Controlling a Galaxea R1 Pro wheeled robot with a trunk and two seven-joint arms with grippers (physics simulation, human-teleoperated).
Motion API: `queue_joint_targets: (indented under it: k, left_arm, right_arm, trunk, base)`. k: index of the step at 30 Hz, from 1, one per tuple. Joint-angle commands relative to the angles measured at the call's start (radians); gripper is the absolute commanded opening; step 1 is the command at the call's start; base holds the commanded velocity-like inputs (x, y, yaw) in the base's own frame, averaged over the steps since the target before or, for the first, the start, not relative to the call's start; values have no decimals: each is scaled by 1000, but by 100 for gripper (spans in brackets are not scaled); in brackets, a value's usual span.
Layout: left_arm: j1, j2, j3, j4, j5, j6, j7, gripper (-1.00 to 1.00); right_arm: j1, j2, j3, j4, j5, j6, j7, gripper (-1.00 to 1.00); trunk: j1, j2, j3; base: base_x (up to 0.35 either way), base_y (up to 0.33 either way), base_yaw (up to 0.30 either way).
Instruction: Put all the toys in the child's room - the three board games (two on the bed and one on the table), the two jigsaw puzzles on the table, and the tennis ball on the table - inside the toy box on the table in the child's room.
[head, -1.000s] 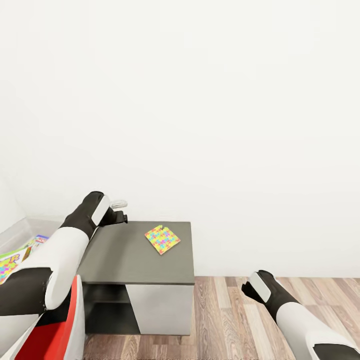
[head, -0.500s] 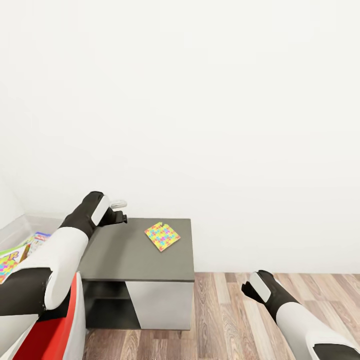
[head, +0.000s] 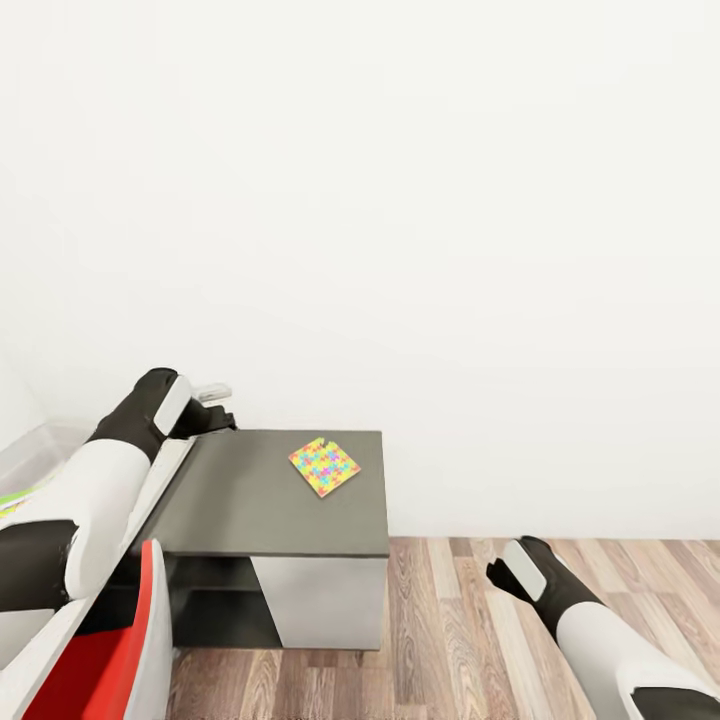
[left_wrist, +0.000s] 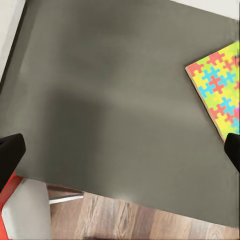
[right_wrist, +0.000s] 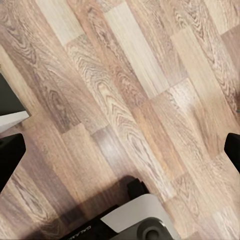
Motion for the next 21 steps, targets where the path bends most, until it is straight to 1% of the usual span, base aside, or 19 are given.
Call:
queue_joint_targets:
  k: [1, 5, 7, 9, 12, 15, 21]
  left_arm:
    - [-13, 2, 2, 2, 12, 3, -14, 100]
    - [-44, 5, 1, 21, 12, 3, -68, 100]
    - [-65, 7, 1, 48, 13, 3, -87, 100]
    - [-99, 13, 1, 100, 13, 3, -100, 100]
    - [-132, 17, 1, 145, 13, 3, -106, 100]
    - [-150, 19, 2, 173, 14, 3, -109, 100]
    - [-160, 19, 2, 189, 14, 3, -111, 100]
  right_arm:
    - [0, -1, -1, -13, -7, 15, -3, 100]
    - [1, -2, 0, -54, -7, 46, 8, 100]
    - [1, -2, 1, -74, -7, 64, 11, 100]
    - [0, 0, 2, -87, -6, 79, 13, 100]
    - [0, 6, 2, -93, -5, 87, 14, 100]
    - [1, 9, 3, -95, -5, 90, 14, 100]
    - [0, 7, 4, -95, -4, 92, 15, 100]
  trunk:
    - [1, -2, -4]
    - [1, -2, -11]
    - [1, -2, -14]
    - [1, -2, -17]
    - [1, -2, -22]
    - [1, -2, -27]
    - [1, -2, -37]
  base:
    - [0, 0, 0]
    - [0, 0, 0]
    - [0, 0, 0]
    - [0, 0, 0]
    - [0, 0, 0]
    - [0, 0, 0]
    - [0, 0, 0]
